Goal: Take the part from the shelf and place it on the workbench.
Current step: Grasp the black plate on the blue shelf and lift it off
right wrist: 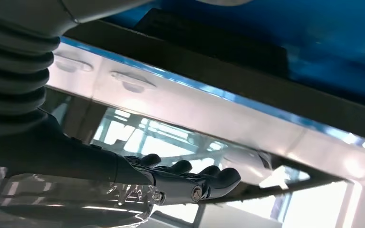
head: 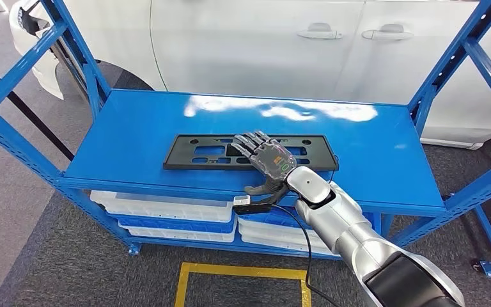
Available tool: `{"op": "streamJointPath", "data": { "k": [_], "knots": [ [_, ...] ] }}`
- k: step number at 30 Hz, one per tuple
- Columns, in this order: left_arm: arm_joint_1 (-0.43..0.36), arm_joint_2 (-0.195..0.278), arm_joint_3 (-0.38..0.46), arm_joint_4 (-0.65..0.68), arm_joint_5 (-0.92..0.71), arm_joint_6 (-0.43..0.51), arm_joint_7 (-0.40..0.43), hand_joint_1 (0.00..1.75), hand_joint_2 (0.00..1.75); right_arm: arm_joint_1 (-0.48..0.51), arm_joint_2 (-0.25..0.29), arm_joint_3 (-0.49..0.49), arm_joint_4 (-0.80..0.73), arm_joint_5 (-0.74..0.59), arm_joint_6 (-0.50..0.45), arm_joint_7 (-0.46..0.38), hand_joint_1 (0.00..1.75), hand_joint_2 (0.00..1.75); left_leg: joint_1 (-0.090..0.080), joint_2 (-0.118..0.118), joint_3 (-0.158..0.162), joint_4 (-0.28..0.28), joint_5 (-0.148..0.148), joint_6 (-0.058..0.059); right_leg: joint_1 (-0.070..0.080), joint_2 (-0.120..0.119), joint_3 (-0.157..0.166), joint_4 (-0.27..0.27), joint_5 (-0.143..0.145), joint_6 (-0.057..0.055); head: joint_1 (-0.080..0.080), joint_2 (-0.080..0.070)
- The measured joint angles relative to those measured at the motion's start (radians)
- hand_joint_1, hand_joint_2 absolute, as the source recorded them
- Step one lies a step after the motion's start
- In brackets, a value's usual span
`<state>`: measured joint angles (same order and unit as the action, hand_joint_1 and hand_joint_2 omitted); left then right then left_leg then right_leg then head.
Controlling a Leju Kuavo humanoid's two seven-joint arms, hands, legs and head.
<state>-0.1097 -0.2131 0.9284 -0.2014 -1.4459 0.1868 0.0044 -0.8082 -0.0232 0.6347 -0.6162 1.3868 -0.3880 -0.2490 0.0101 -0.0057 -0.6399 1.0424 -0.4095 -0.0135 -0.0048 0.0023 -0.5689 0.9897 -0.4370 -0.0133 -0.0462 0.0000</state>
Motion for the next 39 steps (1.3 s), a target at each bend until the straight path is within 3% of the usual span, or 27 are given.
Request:
{"op": "streamJointPath", "data": {
  "k": [1,4,6,7,9,10,11,12,14,16,18,21,22,24,25,26,27,29,31,36,37,39],
  "knots": [
    [-0.001,0.000,0.000,0.000,0.000,0.000,0.000,0.00,0.00,-0.009,0.001,0.004,0.020,0.008,0.014,0.022,0.00,1.75,-0.002,0.000,0.010,-0.032,0.014,0.006,0.001,0.000,0.000,0.002,-0.004,0.006,0.000,0.000],
    [0.001,0.001,0.000,0.000,0.000,-0.001,0.003,0.00,0.00,-0.030,0.003,0.014,0.078,0.034,0.051,0.083,0.00,1.75,-0.005,-0.001,0.013,-0.042,0.020,0.026,0.001,0.000,-0.003,0.006,-0.012,0.024,0.000,0.000],
    [0.000,0.001,0.000,0.000,0.000,-0.001,0.005,0.00,0.00,-0.049,0.003,0.020,0.110,0.053,0.077,0.123,0.00,1.75,-0.002,-0.001,0.019,-0.047,0.020,0.037,-0.001,0.000,-0.017,0.043,-0.039,0.034,0.000,0.000],
    [-0.002,0.001,0.000,0.000,-0.001,-0.001,0.005,0.00,0.00,-0.059,0.002,0.023,0.126,0.062,0.090,0.144,0.17,1.75,-0.001,0.000,0.022,-0.050,0.020,0.041,-0.002,0.000,-0.039,0.090,-0.064,0.037,0.000,0.000],
    [-0.004,0.001,0.000,0.000,-0.001,-0.001,0.008,0.00,0.00,-0.070,0.002,0.028,0.156,0.076,0.115,0.188,1.04,1.75,-0.003,0.000,0.024,-0.049,0.016,0.047,-0.003,0.000,-0.109,0.224,-0.120,0.042,0.000,0.000],
    [-0.004,0.001,0.000,0.000,-0.001,-0.001,0.010,0.00,0.00,-0.074,0.001,0.031,0.169,0.082,0.126,0.210,1.47,1.75,-0.003,0.000,0.026,-0.049,0.015,0.049,-0.003,-0.001,-0.139,0.276,-0.133,0.044,0.000,0.000],
    [-0.004,0.001,0.000,0.000,-0.001,-0.001,0.011,0.00,0.00,-0.078,0.001,0.033,0.181,0.088,0.135,0.230,1.75,1.75,-0.004,0.000,0.027,-0.048,0.013,0.050,-0.003,-0.001,-0.153,0.295,-0.128,0.043,0.000,0.000],
    [-0.003,0.001,0.000,0.000,-0.002,-0.002,0.012,0.00,0.00,-0.083,0.001,0.035,0.190,0.092,0.143,0.243,1.75,1.75,-0.005,-0.001,0.029,-0.048,0.012,0.051,-0.002,-0.001,-0.145,0.272,-0.104,0.041,0.000,0.000],
    [-0.003,0.000,0.000,0.000,-0.004,-0.002,0.012,0.00,0.00,-0.092,0.001,0.038,0.205,0.094,0.153,0.250,1.75,1.75,-0.008,-0.003,0.034,-0.048,0.011,0.050,0.001,-0.001,-0.082,0.134,-0.034,0.029,0.000,0.000],
    [-0.004,-0.001,0.000,0.000,-0.005,-0.004,0.010,0.00,0.00,-0.098,0.001,0.039,0.213,0.091,0.152,0.240,1.75,1.75,-0.013,-0.004,0.034,-0.047,0.009,0.044,0.006,-0.002,-0.030,0.024,0.006,0.018,0.000,0.000],
    [-0.005,-0.001,0.000,0.000,-0.004,-0.006,0.003,0.00,0.00,-0.100,0.001,0.040,0.217,0.086,0.142,0.228,1.75,1.75,-0.014,-0.004,0.034,-0.048,0.008,0.034,0.010,-0.002,-0.023,0.004,0.011,0.013,0.000,0.000],
    [-0.005,-0.001,0.000,0.000,-0.006,-0.007,-0.009,0.00,0.00,-0.101,0.002,0.041,0.220,0.081,0.121,0.207,1.75,1.75,-0.014,-0.002,0.026,-0.023,-0.013,0.018,0.000,-0.002,-0.014,-0.012,0.021,0.001,0.000,0.000],
    [-0.005,-0.001,0.000,0.000,-0.008,-0.006,-0.013,0.00,0.00,-0.100,0.003,0.041,0.220,0.074,0.113,0.194,1.75,1.75,-0.013,-0.002,0.008,0.020,-0.039,0.012,-0.004,-0.003,-0.011,-0.017,0.024,-0.002,0.000,0.000],
    [-0.004,0.000,0.000,0.000,-0.009,-0.001,-0.022,0.00,0.00,-0.095,0.005,0.036,0.219,0.037,0.092,0.148,1.75,1.75,-0.006,-0.001,-0.051,0.154,-0.108,0.002,-0.004,-0.004,-0.011,-0.017,0.025,-0.004,0.000,0.000],
    [-0.003,0.000,0.000,0.000,-0.009,0.000,-0.026,0.00,0.00,-0.090,0.006,0.028,0.217,0.002,0.081,0.109,1.75,1.75,-0.002,-0.001,-0.078,0.213,-0.130,-0.003,-0.004,-0.004,-0.011,-0.016,0.024,-0.004,0.000,0.000],
    [-0.002,0.000,0.000,0.000,-0.009,0.002,-0.029,0.00,0.00,-0.082,0.008,0.017,0.211,-0.048,0.075,0.055,1.75,1.75,0.000,-0.001,-0.091,0.242,-0.134,-0.006,-0.004,-0.004,-0.011,-0.015,0.023,-0.004,0.000,0.000],
    [-0.002,0.001,0.000,0.000,-0.009,0.004,-0.031,0.00,0.00,-0.073,0.010,0.000,0.197,-0.114,0.078,-0.011,1.75,1.75,0.003,-0.001,-0.084,0.229,-0.117,-0.009,-0.004,-0.003,-0.011,-0.013,0.021,-0.003,0.000,0.000],
    [-0.003,0.001,-0.001,0.000,-0.008,0.006,-0.032,0.00,0.00,-0.049,0.014,-0.045,0.141,-0.282,0.122,-0.160,1.75,1.75,0.007,0.001,-0.022,0.101,-0.049,-0.009,-0.005,-0.001,-0.010,-0.004,0.015,0.002,0.000,0.000],
    [-0.005,0.001,-0.002,0.000,-0.008,0.008,-0.033,0.00,0.00,-0.029,0.017,-0.101,0.051,-0.466,0.203,-0.280,1.75,1.75,0.006,0.001,0.033,-0.010,-0.012,-0.001,-0.001,0.002,-0.014,0.006,0.008,0.011,0.000,0.000],
    [-0.005,0.001,-0.006,0.000,-0.015,0.014,-0.039,0.00,0.00,0.033,0.013,-0.219,-0.248,-0.958,0.469,-0.395,1.75,1.75,0.004,-0.003,0.042,-0.037,-0.010,0.030,-0.002,0.003,-0.024,0.026,-0.011,0.037,0.000,0.000],
    [-0.006,0.001,-0.009,0.000,-0.020,0.018,-0.044,0.00,0.00,0.046,0.011,-0.239,-0.310,-1.047,0.512,-0.398,1.75,1.75,0.005,-0.002,0.043,-0.040,-0.008,0.036,-0.004,0.003,-0.039,0.060,-0.034,0.041,0.000,0.000],
    [-0.006,0.001,-0.019,0.000,-0.032,0.028,-0.053,0.00,0.00,0.071,0.004,-0.276,-0.421,-1.192,0.579,-0.395,1.75,1.75,0.005,-0.002,0.043,-0.042,-0.008,0.043,-0.006,0.003,-0.101,0.190,-0.102,0.048,0.000,0.000]
  ]
}}
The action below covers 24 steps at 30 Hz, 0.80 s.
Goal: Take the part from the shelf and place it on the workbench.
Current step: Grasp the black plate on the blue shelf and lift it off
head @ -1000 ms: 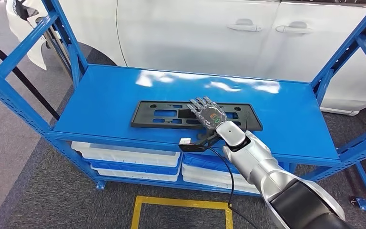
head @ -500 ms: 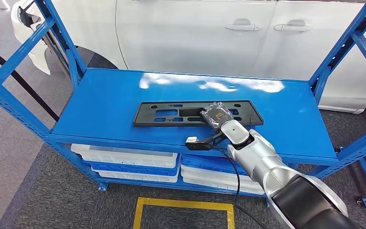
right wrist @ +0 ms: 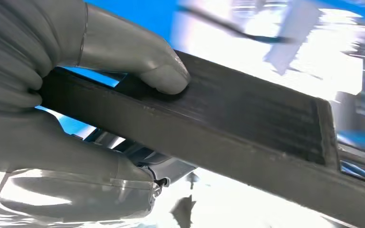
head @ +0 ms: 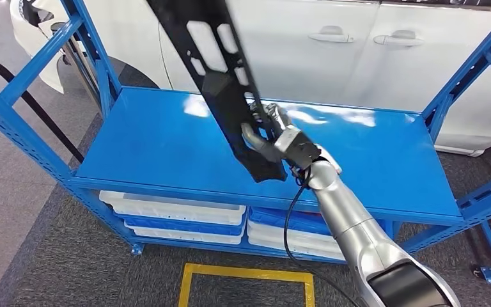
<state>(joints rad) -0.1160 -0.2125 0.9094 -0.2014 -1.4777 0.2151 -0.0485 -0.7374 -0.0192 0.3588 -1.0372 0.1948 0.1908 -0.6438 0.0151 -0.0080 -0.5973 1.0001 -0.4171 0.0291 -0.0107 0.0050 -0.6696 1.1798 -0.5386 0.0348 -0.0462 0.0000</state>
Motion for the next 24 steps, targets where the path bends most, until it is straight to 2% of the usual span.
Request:
{"op": "streamJointPath", "data": {
  "k": [1,2,3,4,6,7,8,10,12,13,14,16,17,18,19,21,22,23,24],
  "knots": [
    [0.001,0.000,-0.005,0.000,-0.004,0.005,0.000,0.00,0.00,0.013,-0.004,-0.016,-0.046,-0.055,0.029,0.003,1.75,1.75,-0.001,0.000,0.000,0.000,0.000,0.002,-0.001,0.000,-0.035,0.070,-0.027,0.002,0.000,0.000],
    [0.003,0.000,-0.010,0.000,-0.008,0.012,0.003,0.00,0.00,0.026,-0.008,-0.029,-0.088,-0.107,0.059,0.007,1.75,1.75,-0.002,-0.001,0.000,0.000,-0.001,0.003,-0.001,0.000,-0.060,0.117,-0.038,0.003,0.000,0.000],
    [0.004,0.000,-0.015,0.000,-0.010,0.020,0.007,0.00,0.44,0.039,-0.012,-0.039,-0.122,-0.154,0.089,0.014,1.75,1.75,-0.003,-0.001,0.000,0.001,-0.002,0.003,-0.001,0.000,-0.067,0.124,-0.027,0.002,0.000,0.000],
    [0.005,0.000,-0.020,0.000,-0.011,0.030,0.011,0.00,0.87,0.050,-0.016,-0.046,-0.156,-0.203,0.122,0.023,1.75,1.75,-0.004,-0.002,0.001,0.001,-0.003,0.002,-0.001,0.000,-0.053,0.088,0.002,-0.001,0.000,0.000],
    [0.005,-0.001,-0.028,0.000,-0.010,0.049,0.016,0.00,1.75,0.077,-0.024,-0.055,-0.228,-0.311,0.196,0.052,1.75,1.75,-0.007,-0.002,0.004,0.002,-0.006,-0.002,0.001,0.000,0.014,-0.060,0.075,-0.011,0.000,0.000],
    [0.005,-0.002,-0.030,0.000,-0.009,0.056,0.015,0.00,1.75,0.097,-0.027,-0.055,-0.263,-0.357,0.229,0.066,1.75,1.75,-0.009,-0.002,0.005,0.003,-0.008,-0.005,0.004,-0.001,0.044,-0.124,0.098,-0.016,0.000,0.000],
    [0.005,-0.002,-0.032,0.000,-0.008,0.062,0.011,0.00,1.75,0.123,-0.030,-0.053,-0.299,-0.395,0.258,0.080,1.75,1.75,-0.011,-0.002,0.006,0.004,-0.010,-0.009,0.007,-0.002,0.063,-0.163,0.109,-0.021,0.000,0.000],
    [0.007,-0.003,-0.036,0.000,-0.013,0.069,0.000,0.00,1.75,0.194,-0.037,-0.037,-0.359,-0.430,0.295,0.092,1.75,1.75,-0.011,-0.002,0.009,0.002,-0.014,-0.018,0.012,-0.003,0.072,-0.179,0.108,-0.027,0.000,0.000],
    [0.009,-0.004,-0.045,0.000,-0.027,0.076,-0.008,0.00,1.75,0.283,-0.046,-0.005,-0.414,-0.428,0.316,0.091,1.75,1.75,-0.010,-0.001,0.010,0.011,-0.027,-0.029,0.008,-0.005,0.080,-0.187,0.109,-0.038,0.000,0.000],
    [0.010,-0.004,-0.050,0.000,-0.033,0.081,-0.008,0.00,1.75,0.328,-0.049,0.015,-0.438,-0.419,0.323,0.088,1.75,1.75,-0.010,-0.001,0.001,0.037,-0.046,-0.034,0.006,-0.007,0.084,-0.191,0.109,-0.043,0.000,0.000],
    [0.011,-0.004,-0.055,0.000,-0.037,0.087,-0.008,0.00,1.75,0.372,-0.051,0.037,-0.461,-0.410,0.328,0.085,1.75,1.75,-0.009,0.000,-0.019,0.085,-0.076,-0.039,0.004,-0.008,0.087,-0.193,0.109,-0.048,0.000,0.000],
    [0.013,-0.004,-0.059,0.000,-0.036,0.103,-0.005,0.00,1.75,0.449,-0.054,0.080,-0.495,-0.391,0.330,0.083,1.75,1.75,-0.006,0.001,-0.082,0.227,-0.144,-0.046,0.005,-0.009,0.090,-0.193,0.105,-0.054,0.000,0.000],
    [0.015,-0.004,-0.060,0.000,-0.033,0.110,-0.006,0.00,1.75,0.483,-0.055,0.100,-0.509,-0.384,0.326,0.085,1.75,1.75,-0.005,0.001,-0.109,0.282,-0.162,-0.049,0.006,-0.009,0.090,-0.192,0.103,-0.056,0.000,0.000],
    [0.016,-0.004,-0.060,0.000,-0.028,0.115,-0.010,0.00,1.75,0.511,-0.057,0.116,-0.521,-0.379,0.322,0.088,1.75,1.75,-0.005,0.001,-0.119,0.301,-0.160,-0.049,0.006,-0.008,0.091,-0.190,0.101,-0.056,0.000,0.000],
    [0.018,-0.003,-0.059,0.000,-0.023,0.119,-0.016,0.00,1.75,0.534,-0.058,0.130,-0.532,-0.375,0.316,0.092,1.75,1.75,-0.005,0.001,-0.109,0.278,-0.138,-0.048,0.006,-0.007,0.093,-0.188,0.098,-0.055,0.000,0.000],
    [0.018,-0.003,-0.059,0.000,-0.008,0.120,-0.032,0.00,1.75,0.568,-0.062,0.148,-0.551,-0.372,0.307,0.095,1.75,1.75,-0.005,0.002,-0.041,0.138,-0.070,-0.042,0.006,-0.005,0.098,-0.184,0.092,-0.051,0.000,0.000],
    [0.017,-0.003,-0.058,0.000,-0.001,0.118,-0.038,0.00,1.75,0.580,-0.064,0.154,-0.560,-0.372,0.303,0.095,1.75,1.75,-0.007,0.002,-0.007,0.072,-0.046,-0.037,0.008,-0.004,0.100,-0.181,0.089,-0.048,0.000,0.000],
    [0.017,-0.003,-0.057,0.000,0.007,0.113,-0.042,0.00,1.75,0.591,-0.066,0.158,-0.567,-0.370,0.299,0.095,1.75,1.75,-0.009,0.002,0.015,0.027,-0.033,-0.031,0.010,-0.004,0.101,-0.180,0.087,-0.043,0.000,0.000],
    [0.017,-0.003,-0.055,0.000,0.014,0.107,-0.041,0.00,1.75,0.599,-0.069,0.160,-0.573,-0.366,0.295,0.095,1.75,1.75,-0.010,0.001,0.024,0.009,-0.032,-0.026,0.012,-0.003,0.101,-0.179,0.086,-0.039,0.000,0.000]
  ]
}}
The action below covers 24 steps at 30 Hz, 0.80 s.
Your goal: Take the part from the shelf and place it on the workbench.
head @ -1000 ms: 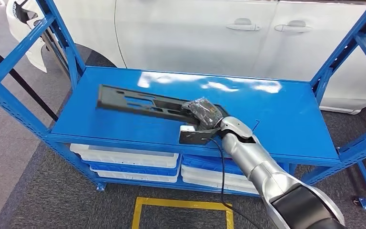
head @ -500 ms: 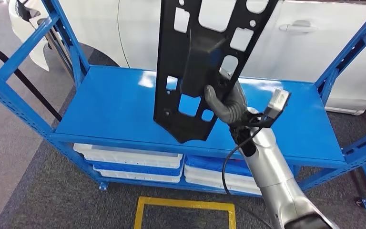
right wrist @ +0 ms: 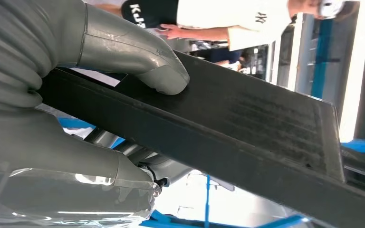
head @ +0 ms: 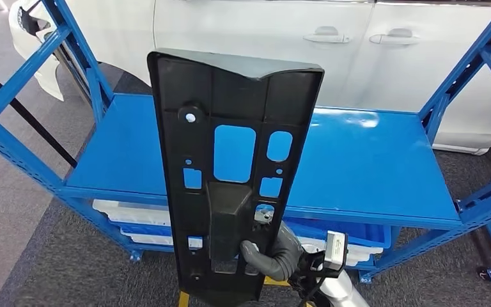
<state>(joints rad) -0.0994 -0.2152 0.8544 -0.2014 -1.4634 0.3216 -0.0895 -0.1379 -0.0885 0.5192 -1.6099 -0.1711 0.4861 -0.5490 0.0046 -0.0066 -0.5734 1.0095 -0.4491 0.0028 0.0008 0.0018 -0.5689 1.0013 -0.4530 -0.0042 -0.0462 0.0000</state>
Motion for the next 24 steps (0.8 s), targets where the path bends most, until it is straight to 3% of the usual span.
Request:
{"op": "streamJointPath", "data": {
  "k": [3,4,5,7,8,9,10,11,13,14,15,18,20,23,24],
  "knots": [
    [0.002,0.000,0.008,0.000,0.016,-0.020,0.028,0.00,1.75,0.018,-0.012,0.004,-0.010,0.012,-0.006,0.000,1.75,1.75,-0.001,-0.001,0.002,-0.005,0.005,0.016,-0.001,0.000,-0.001,0.005,-0.005,0.016,0.000,0.000],
    [0.002,0.000,0.012,0.000,0.016,-0.018,0.046,0.00,1.75,0.021,-0.015,0.005,-0.013,0.013,-0.007,0.001,1.75,1.75,0.001,0.001,0.003,-0.009,0.009,0.022,-0.003,0.000,-0.008,0.024,-0.021,0.022,0.000,0.000],
    [0.002,-0.001,0.014,0.000,0.013,-0.011,0.063,0.00,1.75,0.023,-0.019,0.006,-0.015,0.013,-0.010,0.002,1.75,1.75,0.003,0.002,0.003,-0.012,0.013,0.027,-0.005,0.000,-0.024,0.062,-0.049,0.027,0.000,0.000],
    [0.001,-0.002,0.016,0.000,-0.002,0.011,0.084,0.00,1.75,0.030,-0.025,0.006,-0.017,0.015,-0.018,0.010,1.75,1.75,0.004,0.004,0.000,-0.013,0.018,0.032,-0.009,-0.001,-0.080,0.194,-0.126,0.035,0.000,0.000],
    [0.000,-0.002,0.016,0.000,-0.007,0.019,0.086,0.00,1.75,0.036,-0.028,0.006,-0.017,0.017,-0.023,0.014,1.75,1.75,0.003,0.004,-0.003,-0.012,0.018,0.033,-0.011,-0.001,-0.107,0.256,-0.153,0.038,0.000,0.000],
    [0.000,-0.002,0.016,0.000,-0.011,0.024,0.086,0.00,1.75,0.043,-0.031,0.006,-0.017,0.021,-0.028,0.019,1.75,1.75,0.003,0.003,-0.005,-0.011,0.019,0.033,-0.012,-0.001,-0.120,0.291,-0.161,0.039,0.000,0.000],
    [0.000,-0.002,0.016,0.000,-0.012,0.025,0.085,0.00,1.75,0.049,-0.034,0.006,-0.017,0.025,-0.031,0.021,1.75,1.75,0.003,0.003,-0.006,-0.010,0.020,0.033,-0.013,-0.001,-0.113,0.284,-0.148,0.039,0.000,0.000],
    [0.000,-0.002,0.016,0.000,-0.014,0.024,0.084,0.00,1.75,0.053,-0.037,0.006,-0.017,0.028,-0.034,0.024,1.75,1.75,0.003,0.003,-0.007,-0.008,0.020,0.032,-0.014,-0.001,-0.086,0.238,-0.119,0.038,0.000,0.000],
    [0.000,-0.003,0.016,0.000,-0.012,0.017,0.081,0.00,1.75,0.054,-0.039,0.005,-0.019,0.030,-0.038,0.029,1.75,1.75,0.001,0.002,-0.009,-0.003,0.021,0.027,-0.012,0.000,-0.006,0.091,-0.055,0.032,0.000,0.000],
    [0.000,-0.003,0.017,0.000,-0.008,0.012,0.080,0.00,1.75,0.052,-0.040,0.005,-0.020,0.029,-0.038,0.031,1.75,1.75,-0.001,0.002,-0.011,-0.001,0.023,0.022,-0.010,0.000,0.020,0.038,-0.036,0.028,0.000,0.000],
    [-0.001,-0.004,0.017,0.000,-0.004,0.008,0.079,0.00,1.75,0.050,-0.040,0.004,-0.020,0.028,-0.039,0.033,1.75,1.75,-0.002,0.002,-0.014,0.000,0.025,0.017,-0.008,0.000,0.032,0.010,-0.028,0.023,0.000,0.000],
    [0.000,-0.003,0.020,0.000,0.001,-0.002,0.077,0.00,1.75,0.043,-0.039,0.001,-0.020,0.024,-0.040,0.037,1.75,1.75,-0.003,0.000,-0.021,0.001,0.030,-0.003,-0.008,-0.002,0.023,0.002,-0.014,0.006,0.000,0.000],
    [-0.001,-0.002,0.021,0.000,0.002,-0.004,0.076,0.00,1.75,0.037,-0.038,0.000,-0.020,0.020,-0.040,0.038,1.75,1.75,-0.002,0.000,-0.039,0.043,-0.014,-0.014,-0.013,-0.007,0.012,-0.003,0.001,-0.008,0.000,0.000],
    [-0.008,0.001,0.022,0.000,0.004,-0.010,0.078,0.00,1.75,0.035,-0.036,-0.002,-0.020,0.002,-0.041,0.030,1.75,1.75,0.000,0.001,-0.089,0.222,-0.144,-0.025,-0.010,-0.014,-0.018,-0.002,0.023,-0.017,0.000,0.000],
    [-0.010,0.001,0.022,0.000,0.004,-0.013,0.081,0.00,1.75,0.035,-0.035,-0.003,-0.020,-0.008,-0.044,0.024,1.75,1.75,0.000,0.001,-0.089,0.262,-0.165,-0.026,-0.009,-0.015,-0.029,-0.001,0.031,-0.017,0.000,0.000]
  ]
}}
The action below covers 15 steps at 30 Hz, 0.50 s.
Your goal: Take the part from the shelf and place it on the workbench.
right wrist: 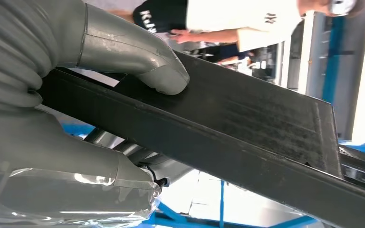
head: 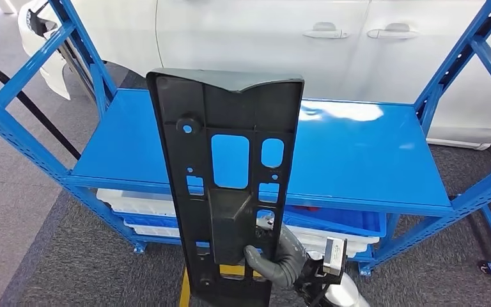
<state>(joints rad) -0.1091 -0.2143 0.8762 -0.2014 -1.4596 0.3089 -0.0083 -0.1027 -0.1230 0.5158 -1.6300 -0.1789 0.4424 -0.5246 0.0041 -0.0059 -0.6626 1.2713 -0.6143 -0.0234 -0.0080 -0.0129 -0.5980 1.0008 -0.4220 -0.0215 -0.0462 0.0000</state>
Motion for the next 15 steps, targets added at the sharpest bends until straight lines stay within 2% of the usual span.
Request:
{"op": "streamJointPath", "data": {
  "k": [1,2,4,5,6,9,10,11,12,14,15],
  "knots": [
    [0.000,0.000,0.000,0.000,-0.001,-0.003,0.003,0.00,1.75,0.000,0.003,-0.004,0.000,-0.010,-0.005,-0.006,1.75,1.75,0.000,0.000,0.017,0.004,-0.002,0.000,0.001,0.000,-0.011,0.001,0.008,0.001,0.000,0.000],
    [0.001,0.000,0.000,0.000,-0.002,-0.005,0.006,0.00,1.75,0.000,0.006,-0.009,-0.002,-0.017,-0.012,-0.012,1.75,1.75,0.000,0.000,0.052,-0.032,0.012,0.002,0.002,0.000,-0.022,0.003,0.015,0.002,0.000,0.000],
    [0.006,0.001,0.000,0.000,-0.002,-0.009,0.009,0.00,1.75,0.001,0.014,-0.024,-0.010,-0.023,-0.033,-0.022,1.75,1.75,-0.001,0.000,0.151,-0.175,0.052,0.009,0.004,0.002,-0.042,0.008,0.030,0.008,0.000,0.000],
    [0.008,0.001,0.000,0.000,-0.002,-0.010,0.009,0.00,1.75,0.003,0.017,-0.033,-0.017,-0.023,-0.044,-0.026,1.75,1.75,-0.003,-0.001,0.186,-0.235,0.066,0.015,0.005,0.003,-0.050,0.011,0.038,0.012,0.000,0.000],
    [0.010,0.001,0.000,0.000,0.000,-0.011,0.009,0.00,1.75,0.004,0.019,-0.044,-0.023,-0.022,-0.054,-0.031,1.75,1.75,-0.005,-0.002,0.203,-0.272,0.073,0.022,0.006,0.002,-0.056,0.012,0.046,0.018,0.000,0.000],
    [0.015,0.000,0.002,0.000,0.008,-0.012,0.010,0.00,1.75,0.008,0.026,-0.075,-0.032,-0.025,-0.073,-0.042,1.75,1.75,-0.008,-0.002,0.191,-0.281,0.093,0.044,0.005,0.002,-0.065,0.010,0.068,0.036,0.000,0.000],
    [0.017,0.000,0.002,0.000,0.009,-0.012,0.010,0.00,1.75,0.009,0.028,-0.085,-0.033,-0.029,-0.076,-0.044,1.75,1.75,-0.007,0.000,0.184,-0.282,0.103,0.051,0.003,0.004,-0.071,0.016,0.057,0.041,0.000,0.000],
    [0.017,0.000,0.002,0.000,0.011,-0.013,0.011,0.00,1.75,0.009,0.029,-0.095,-0.033,-0.032,-0.079,-0.045,1.75,1.75,-0.006,0.003,0.175,-0.284,0.115,0.058,0.001,0.006,-0.081,0.038,0.027,0.046,0.000,0.000],
    [0.017,0.000,0.003,0.000,0.012,-0.013,0.011,0.00,1.75,0.009,0.032,-0.105,-0.033,-0.035,-0.082,-0.046,1.75,1.75,-0.004,0.005,0.163,-0.285,0.127,0.063,-0.002,0.007,-0.097,0.083,-0.022,0.051,0.000,0.000],
    [0.016,0.000,0.003,0.000,0.013,-0.014,0.011,0.00,1.75,0.010,0.039,-0.126,-0.033,-0.037,-0.086,-0.044,1.75,1.75,-0.005,0.007,0.134,-0.283,0.150,0.069,-0.004,0.008,-0.132,0.214,-0.122,0.058,0.000,0.000],
    [0.015,0.000,0.003,0.000,0.013,-0.015,0.011,0.00,1.75,0.011,0.044,-0.136,-0.033,-0.037,-0.089,-0.043,1.75,1.75,-0.006,0.008,0.119,-0.282,0.161,0.069,-0.005,0.008,-0.140,0.272,-0.145,0.060,0.000,0.000]
  ]
}}
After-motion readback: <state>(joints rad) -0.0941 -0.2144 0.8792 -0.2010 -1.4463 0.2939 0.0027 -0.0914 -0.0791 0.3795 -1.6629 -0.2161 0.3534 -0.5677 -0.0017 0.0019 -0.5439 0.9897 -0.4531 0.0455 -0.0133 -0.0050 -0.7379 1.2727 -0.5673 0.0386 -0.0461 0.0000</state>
